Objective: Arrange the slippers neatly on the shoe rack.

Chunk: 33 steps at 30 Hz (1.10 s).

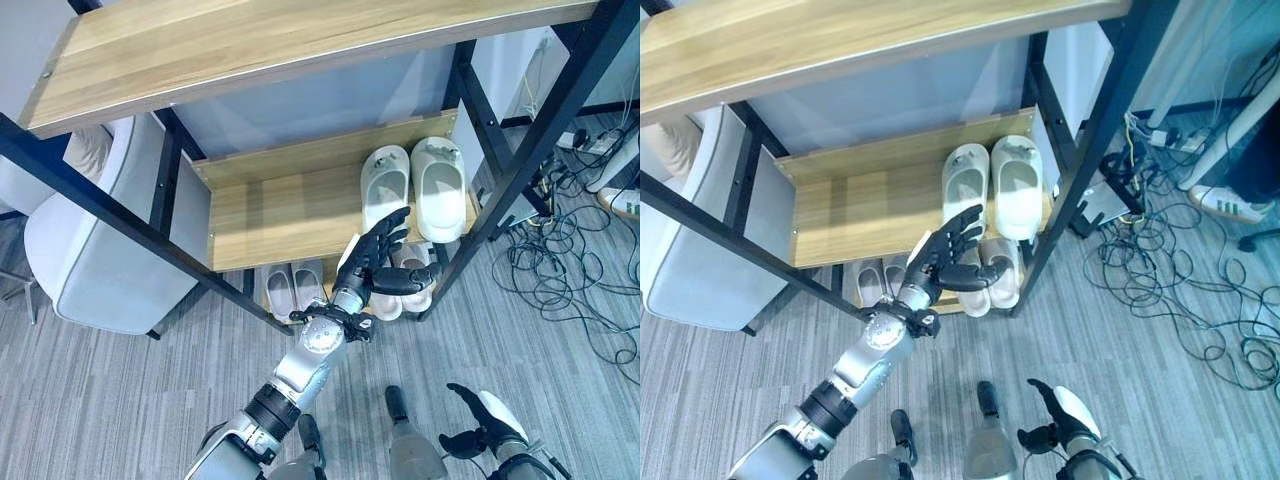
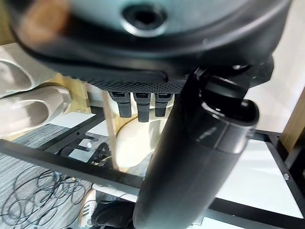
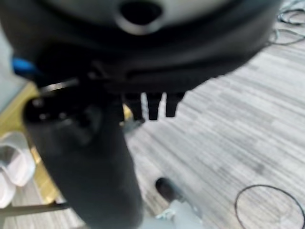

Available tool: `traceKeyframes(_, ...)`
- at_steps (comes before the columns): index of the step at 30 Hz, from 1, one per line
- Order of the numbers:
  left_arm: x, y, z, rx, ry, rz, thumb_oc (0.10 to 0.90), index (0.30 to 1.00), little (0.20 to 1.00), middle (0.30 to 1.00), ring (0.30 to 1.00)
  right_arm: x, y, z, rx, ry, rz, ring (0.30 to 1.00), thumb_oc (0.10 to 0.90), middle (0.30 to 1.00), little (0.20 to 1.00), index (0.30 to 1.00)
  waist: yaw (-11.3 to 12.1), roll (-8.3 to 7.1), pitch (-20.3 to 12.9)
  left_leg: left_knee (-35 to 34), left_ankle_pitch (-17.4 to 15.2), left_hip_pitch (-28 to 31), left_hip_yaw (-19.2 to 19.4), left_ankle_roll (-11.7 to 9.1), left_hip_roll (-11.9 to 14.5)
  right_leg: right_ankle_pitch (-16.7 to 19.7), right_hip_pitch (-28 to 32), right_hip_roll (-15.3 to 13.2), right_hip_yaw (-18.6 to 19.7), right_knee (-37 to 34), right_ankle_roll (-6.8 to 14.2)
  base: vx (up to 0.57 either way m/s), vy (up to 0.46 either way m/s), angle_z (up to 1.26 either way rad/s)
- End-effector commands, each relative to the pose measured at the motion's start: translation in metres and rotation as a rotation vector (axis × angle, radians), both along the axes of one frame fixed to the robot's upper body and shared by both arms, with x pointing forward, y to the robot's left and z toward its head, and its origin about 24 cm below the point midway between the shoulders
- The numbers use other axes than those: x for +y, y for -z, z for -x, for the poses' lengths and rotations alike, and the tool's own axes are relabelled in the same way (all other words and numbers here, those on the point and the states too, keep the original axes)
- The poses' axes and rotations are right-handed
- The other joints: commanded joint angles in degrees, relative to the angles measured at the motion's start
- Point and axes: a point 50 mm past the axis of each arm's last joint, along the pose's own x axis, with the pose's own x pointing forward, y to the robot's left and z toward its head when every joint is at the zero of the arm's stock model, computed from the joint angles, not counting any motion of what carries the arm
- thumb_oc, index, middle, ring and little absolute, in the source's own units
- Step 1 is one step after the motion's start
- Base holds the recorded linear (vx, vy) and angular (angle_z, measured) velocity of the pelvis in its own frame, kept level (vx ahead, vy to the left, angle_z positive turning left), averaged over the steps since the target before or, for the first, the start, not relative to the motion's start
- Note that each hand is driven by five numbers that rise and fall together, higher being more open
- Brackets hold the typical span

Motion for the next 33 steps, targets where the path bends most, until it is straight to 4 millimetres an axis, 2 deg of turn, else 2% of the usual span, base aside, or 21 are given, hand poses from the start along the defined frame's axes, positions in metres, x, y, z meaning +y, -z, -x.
traceKeyframes(1,-0.016,-0.081,-0.001,-0.293,0.060,0.174,0.800,0.900,0.900,0.900,0.900,-0.010,-0.006,0.005,-0.044,0.010,0.013,0.900,0.800,0.900,0.900,0.900,1.3,-1.56,-3.9,0.2,-1.1,0.2,1.2,-1.4,0.7,-2.3,-0.3,1.6,-0.6,0.3,-0.4,0.02,0.029,0.06)
traceKeyframes(8,0.010,-0.088,-0.003,-0.351,-0.012,0.167,0.800,0.900,0.900,0.900,0.900,-0.004,-0.003,0.005,-0.024,0.002,-0.007,0.900,0.800,0.900,0.900,0.900,2.3,-2.36,-5.3,0.2,-1.6,0.3,0.9,-1.4,0.6,-2.4,0.1,1.4,-1.2,0.3,-0.3,0.02,0.019,0.06)
traceKeyframes(13,0.027,-0.080,-0.013,-0.348,-0.091,0.091,0.800,0.900,0.900,0.900,0.900,0.001,0.001,0.004,-0.006,-0.011,-0.017,0.900,0.800,0.900,0.900,0.900,3.0,-3.20,-6.0,0.2,-1.8,0.1,0.6,-1.2,0.4,-2.6,0.2,1.4,-1.5,0.3,-0.4,0.01,-0.001,0.00)
traceKeyframes(19,0.046,-0.069,-0.028,-0.312,-0.184,0.017,0.800,0.900,0.900,0.900,0.900,-0.001,0.001,0.008,0.007,-0.013,-0.005,0.900,0.800,0.900,0.900,0.900,2.8,-3.66,-5.7,0.2,-1.9,-0.3,0.4,-1.2,0.3,-2.8,-0.1,1.6,-1.4,0.3,-0.4,0.02,0.000,0.04)
traceKeyframes(28,0.057,-0.062,-0.040,-0.278,-0.236,-0.032,0.800,0.900,0.900,0.900,0.900,-0.011,0.003,0.020,0.039,0.023,0.019,0.900,0.800,0.900,0.900,0.900,2.1,-4.11,-4.4,0.2,-1.7,-1.4,0.3,-1.2,0.3,-2.6,-1.4,1.7,-0.7,0.3,-0.5,0.00,-0.001,0.00)
traceKeyframes(33,0.055,-0.063,-0.042,-0.285,-0.233,-0.057,0.800,0.900,0.900,0.900,0.900,-0.015,0.001,0.020,0.037,0.033,0.024,0.900,0.800,0.900,0.900,0.900,1.6,-4.16,-3.1,0.2,-1.6,-2.1,0.2,-1.2,0.3,-2.3,-2.4,1.7,-0.2,0.3,-0.5,0.00,-0.003,0.00)
